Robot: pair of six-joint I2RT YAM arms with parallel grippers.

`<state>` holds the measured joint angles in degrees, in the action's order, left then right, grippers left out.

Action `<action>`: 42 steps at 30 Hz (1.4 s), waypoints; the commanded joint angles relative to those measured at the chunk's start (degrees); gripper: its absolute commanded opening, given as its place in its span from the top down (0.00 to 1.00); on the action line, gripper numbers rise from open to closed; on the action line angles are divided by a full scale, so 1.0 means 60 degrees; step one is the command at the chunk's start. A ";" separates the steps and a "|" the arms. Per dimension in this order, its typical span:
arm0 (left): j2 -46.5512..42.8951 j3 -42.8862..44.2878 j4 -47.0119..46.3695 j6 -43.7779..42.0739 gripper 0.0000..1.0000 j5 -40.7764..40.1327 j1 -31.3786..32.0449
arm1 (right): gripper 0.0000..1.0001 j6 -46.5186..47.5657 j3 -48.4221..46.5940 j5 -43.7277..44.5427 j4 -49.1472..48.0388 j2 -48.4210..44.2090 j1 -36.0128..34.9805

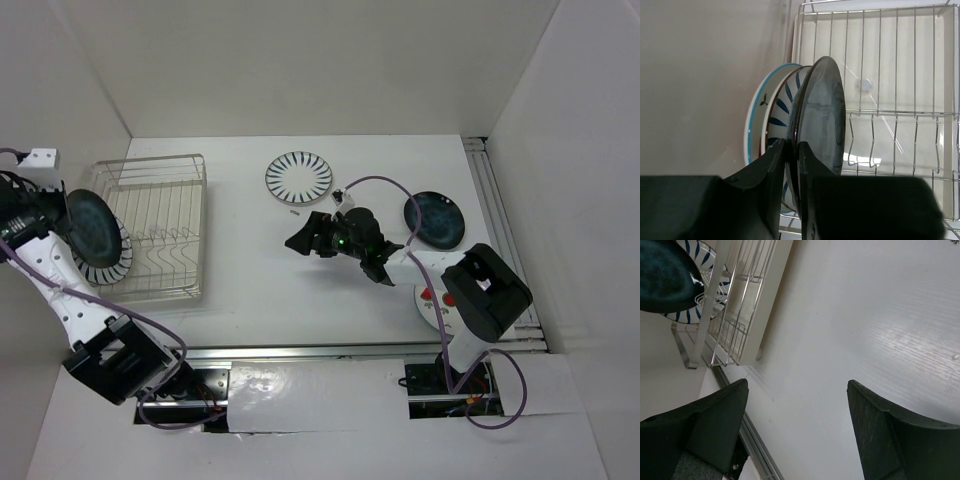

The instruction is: Load the plates into the dish rack

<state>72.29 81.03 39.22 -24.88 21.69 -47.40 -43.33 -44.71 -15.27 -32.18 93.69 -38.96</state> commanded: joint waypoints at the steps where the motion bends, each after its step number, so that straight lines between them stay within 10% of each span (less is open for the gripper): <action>1: -0.0431 -0.0511 -0.1468 -0.0115 1.00 -0.0377 0.0252 | 0.13 0.0235 -0.0356 0.0128 -0.0041 0.0000 0.0033; 24: -0.0227 -0.1919 -0.1967 0.0572 0.99 -0.1389 0.1308 | 0.13 0.0044 -0.0620 -0.0078 -0.0276 0.0821 0.0033; 42: -0.0139 -0.2183 -0.2055 0.0119 0.54 -0.1477 0.1308 | 0.12 0.0044 -0.0532 -0.0078 -0.0085 0.0821 0.0033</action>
<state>72.14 67.37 29.50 -22.81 12.56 -39.57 -43.44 -46.24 -15.68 -32.10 98.15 -38.96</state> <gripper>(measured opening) 0.438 0.879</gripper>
